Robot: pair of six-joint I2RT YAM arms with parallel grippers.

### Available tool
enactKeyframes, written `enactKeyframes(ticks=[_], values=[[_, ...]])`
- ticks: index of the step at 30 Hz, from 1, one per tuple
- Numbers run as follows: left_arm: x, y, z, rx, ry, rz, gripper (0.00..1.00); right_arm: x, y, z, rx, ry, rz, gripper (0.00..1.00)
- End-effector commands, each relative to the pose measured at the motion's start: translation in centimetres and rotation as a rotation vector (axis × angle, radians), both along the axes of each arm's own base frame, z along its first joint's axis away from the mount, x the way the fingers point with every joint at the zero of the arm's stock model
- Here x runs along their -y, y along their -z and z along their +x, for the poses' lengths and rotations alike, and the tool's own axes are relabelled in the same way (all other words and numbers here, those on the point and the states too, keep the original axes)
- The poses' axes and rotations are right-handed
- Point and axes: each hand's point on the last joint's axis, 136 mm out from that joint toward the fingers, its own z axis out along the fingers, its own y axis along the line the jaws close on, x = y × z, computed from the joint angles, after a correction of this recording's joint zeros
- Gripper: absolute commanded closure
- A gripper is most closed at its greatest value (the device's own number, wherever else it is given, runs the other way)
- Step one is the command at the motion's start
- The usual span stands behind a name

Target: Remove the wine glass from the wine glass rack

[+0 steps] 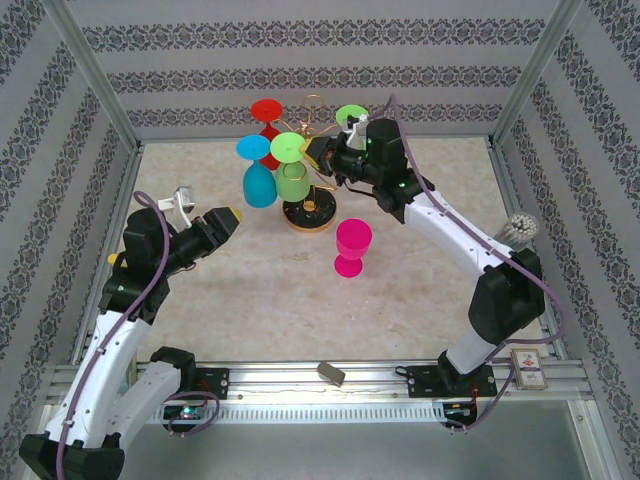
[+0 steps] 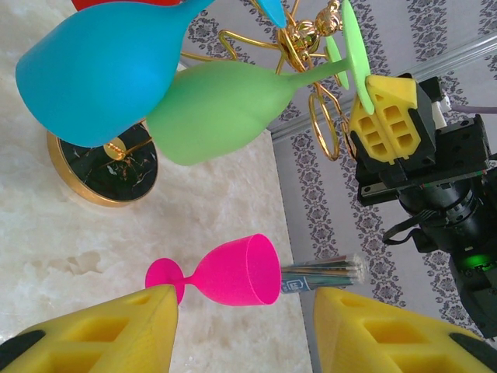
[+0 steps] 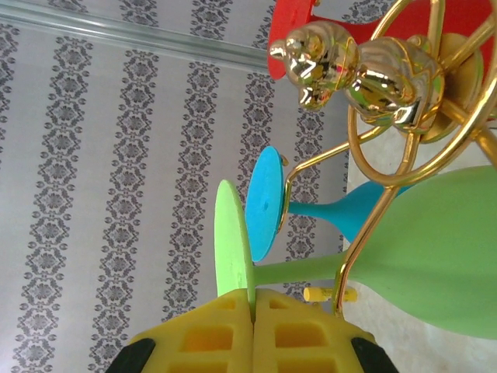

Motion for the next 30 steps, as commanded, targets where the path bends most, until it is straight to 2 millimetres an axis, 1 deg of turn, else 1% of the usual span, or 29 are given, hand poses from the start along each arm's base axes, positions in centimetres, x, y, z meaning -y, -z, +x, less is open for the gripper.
enactKeyframes(ticks=[1,30], values=[[-0.7,-0.7,-0.1,0.024,-0.028,0.009,0.50,-0.9,-0.6,-0.4,0.032,-0.024,-0.018,1.00],[-0.9,-0.9,-0.6,0.038,-0.039,-0.005,0.50,-1.5,-1.1,-2.9,0.082,-0.076,-0.126,1.00]])
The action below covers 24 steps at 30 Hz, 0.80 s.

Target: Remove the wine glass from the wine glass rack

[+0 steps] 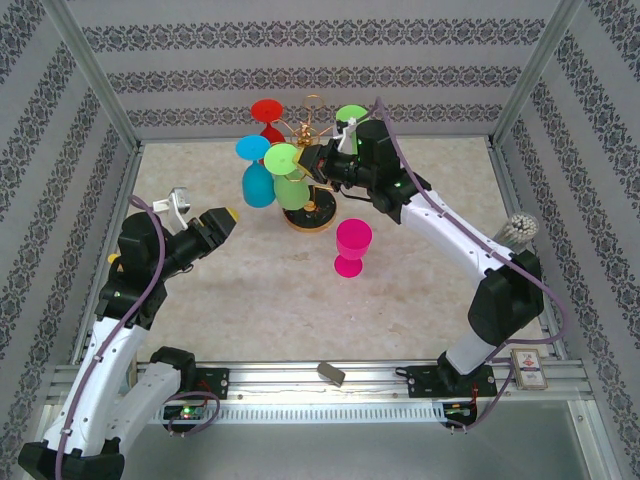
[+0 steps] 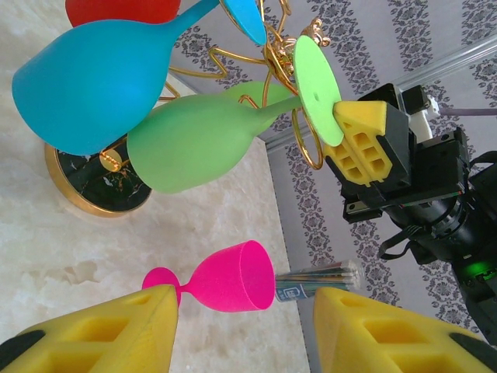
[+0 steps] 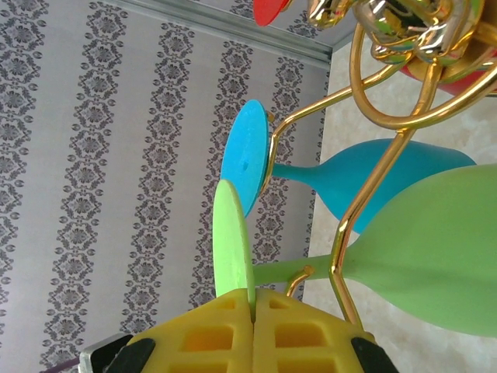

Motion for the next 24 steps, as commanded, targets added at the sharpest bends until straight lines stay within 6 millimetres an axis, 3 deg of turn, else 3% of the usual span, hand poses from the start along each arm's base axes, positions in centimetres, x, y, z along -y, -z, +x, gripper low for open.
enactKeyframes(ticks=[1,24], values=[[-0.5,0.0,-0.1,0.003,-0.021,-0.004,0.50,-0.2,-2.1,-1.3,0.059,-0.025,-0.018,1.00],[-0.7,0.0,0.0,0.002,-0.030,0.001,0.50,-0.1,-3.3,-3.4,0.090,-0.064,-0.039,1.00]])
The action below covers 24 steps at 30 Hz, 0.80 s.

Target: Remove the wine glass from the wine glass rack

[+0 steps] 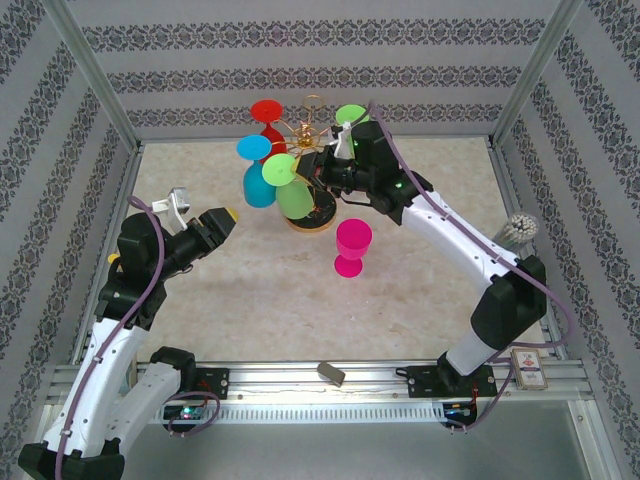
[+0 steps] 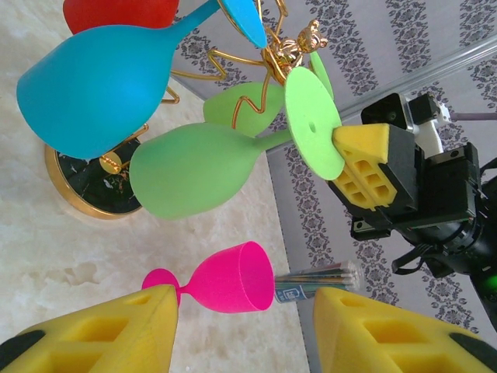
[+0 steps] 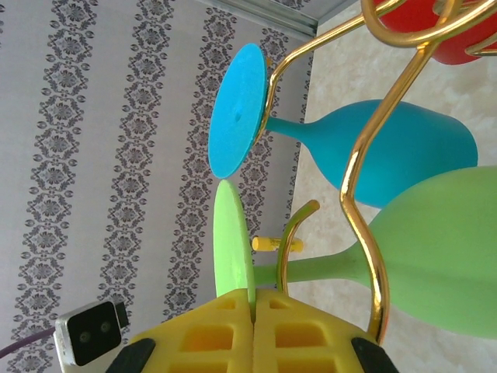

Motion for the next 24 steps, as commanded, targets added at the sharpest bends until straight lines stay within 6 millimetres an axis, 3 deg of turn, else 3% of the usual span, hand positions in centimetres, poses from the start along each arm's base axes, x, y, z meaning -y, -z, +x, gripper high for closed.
enactKeyframes(ticks=[1,9,17,24], values=[[-0.6,0.2,0.0,-0.004,-0.027,0.003,0.50,0.1,-3.6,-1.5,0.087,-0.029,0.039,1.00],[-0.9,0.9,-0.2,-0.028,-0.035,0.026,0.50,0.0,-4.1,-2.6,0.095,-0.057,0.050,1.00],[-1.4,0.9,-0.6,-0.049,-0.055,0.058,0.50,-0.1,-3.8,-4.0,0.092,-0.086,0.052,1.00],[-1.8,2.1,-1.5,-0.106,-0.071,0.074,0.50,-0.5,-3.3,-5.7,0.089,-0.124,0.042,1.00]])
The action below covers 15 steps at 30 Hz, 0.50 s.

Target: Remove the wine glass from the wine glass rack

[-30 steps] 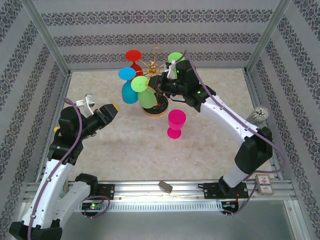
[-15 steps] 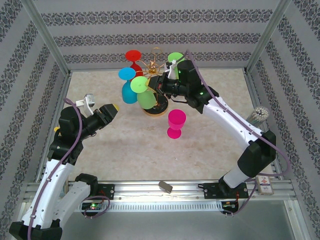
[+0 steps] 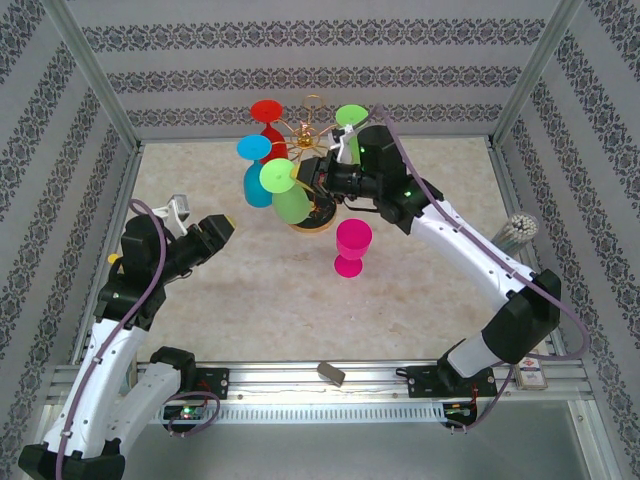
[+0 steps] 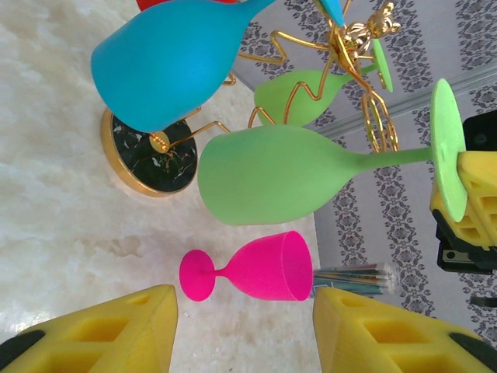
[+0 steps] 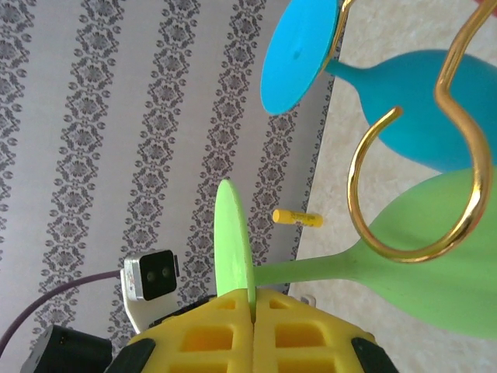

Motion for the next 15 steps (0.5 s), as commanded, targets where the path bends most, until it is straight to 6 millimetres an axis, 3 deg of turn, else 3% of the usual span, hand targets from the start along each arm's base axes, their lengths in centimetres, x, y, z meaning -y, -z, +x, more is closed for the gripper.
enactKeyframes(ticks=[1,15], values=[[-0.8,-0.5,-0.9,-0.002,-0.022,0.026,0.50,0.0,-1.4,-2.1,0.059,-0.052,0.016,1.00],[-2.0,1.7,-4.4,-0.134,-0.046,0.096,0.50,-0.9,-0.1,-6.6,0.111,-0.151,-0.028,1.00]])
